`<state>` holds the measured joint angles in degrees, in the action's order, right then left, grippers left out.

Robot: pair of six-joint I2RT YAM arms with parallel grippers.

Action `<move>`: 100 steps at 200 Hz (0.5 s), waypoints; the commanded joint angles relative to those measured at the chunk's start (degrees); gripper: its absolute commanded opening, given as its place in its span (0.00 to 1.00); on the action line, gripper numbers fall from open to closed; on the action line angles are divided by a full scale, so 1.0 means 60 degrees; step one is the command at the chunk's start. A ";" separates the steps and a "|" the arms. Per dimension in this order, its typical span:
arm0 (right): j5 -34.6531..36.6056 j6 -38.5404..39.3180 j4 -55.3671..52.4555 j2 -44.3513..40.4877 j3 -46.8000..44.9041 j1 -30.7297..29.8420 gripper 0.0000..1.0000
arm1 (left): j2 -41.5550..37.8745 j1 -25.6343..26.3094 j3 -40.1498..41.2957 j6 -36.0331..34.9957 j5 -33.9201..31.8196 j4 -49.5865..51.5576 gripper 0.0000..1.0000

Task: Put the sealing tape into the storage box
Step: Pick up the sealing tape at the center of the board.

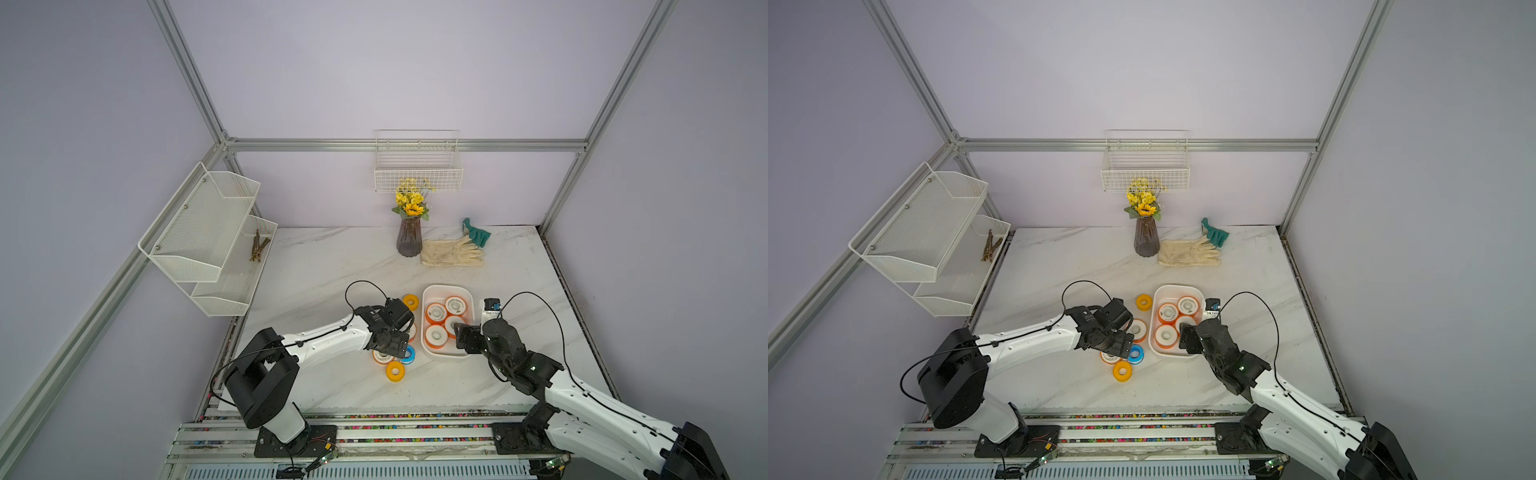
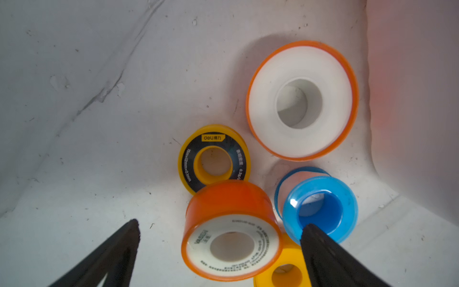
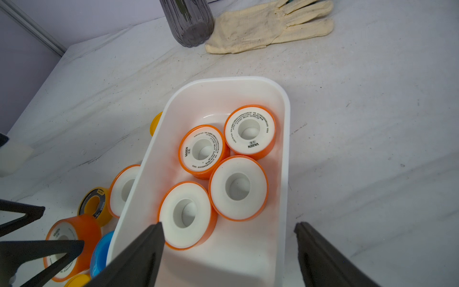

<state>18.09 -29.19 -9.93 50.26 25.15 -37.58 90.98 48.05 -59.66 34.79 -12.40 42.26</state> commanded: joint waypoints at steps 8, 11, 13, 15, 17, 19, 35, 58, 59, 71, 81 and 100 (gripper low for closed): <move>0.0150 -0.0072 0.0234 0.0068 0.0057 0.0051 0.88 | -0.0169 0.0048 0.0064 0.0351 -0.0079 -0.0144 1.00; 0.0150 -0.0072 0.0235 0.0073 0.0057 0.0047 0.88 | -0.0184 0.0048 0.0088 0.0362 -0.0074 -0.0144 1.00; 0.0142 -0.0072 0.0231 0.0075 0.0057 0.0040 0.88 | -0.0198 0.0052 0.0107 0.0367 -0.0076 -0.0144 1.00; 0.0148 -0.0072 0.0230 0.0079 0.0064 0.0042 0.88 | -0.0216 0.0049 0.0112 0.0376 -0.0065 -0.0144 1.00; 0.0149 -0.0072 0.0234 0.0080 0.0059 0.0043 0.88 | -0.0220 0.0066 0.0132 0.0382 -0.0070 -0.0144 1.00; 0.0150 -0.0072 0.0231 0.0088 0.0072 0.0039 0.88 | -0.0221 0.0060 0.0148 0.0384 -0.0071 -0.0144 1.00; 0.0135 -0.0072 0.0175 0.0075 0.0086 0.0040 0.88 | -0.0286 0.0058 0.0252 0.0399 0.0049 -0.0091 1.00; 0.0177 -0.0115 0.0174 -0.0068 0.0002 0.0049 0.88 | -0.0361 0.0063 0.0468 0.0488 0.0212 -0.0091 0.98; 0.0178 -0.0115 0.0175 -0.0070 0.0000 0.0044 0.88 | -0.0372 0.0063 0.0474 0.0487 0.0209 -0.0088 0.97; 0.0153 -0.0103 0.0176 -0.0087 0.0013 0.0038 0.87 | -0.0396 0.0070 0.0560 0.0534 0.0174 -0.0100 0.96; 0.0140 -0.0101 0.0190 -0.0047 0.0013 0.0038 0.88 | -0.0398 0.0063 0.0623 0.0552 0.0177 -0.0171 0.94; 0.0135 -0.0099 0.0176 0.0070 0.0068 0.0038 0.87 | -0.0343 0.0063 0.0656 0.0534 0.0246 -0.0290 0.88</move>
<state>18.35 -29.41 -9.87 50.52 25.15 -37.58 90.72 48.14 -55.77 37.15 -11.53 41.95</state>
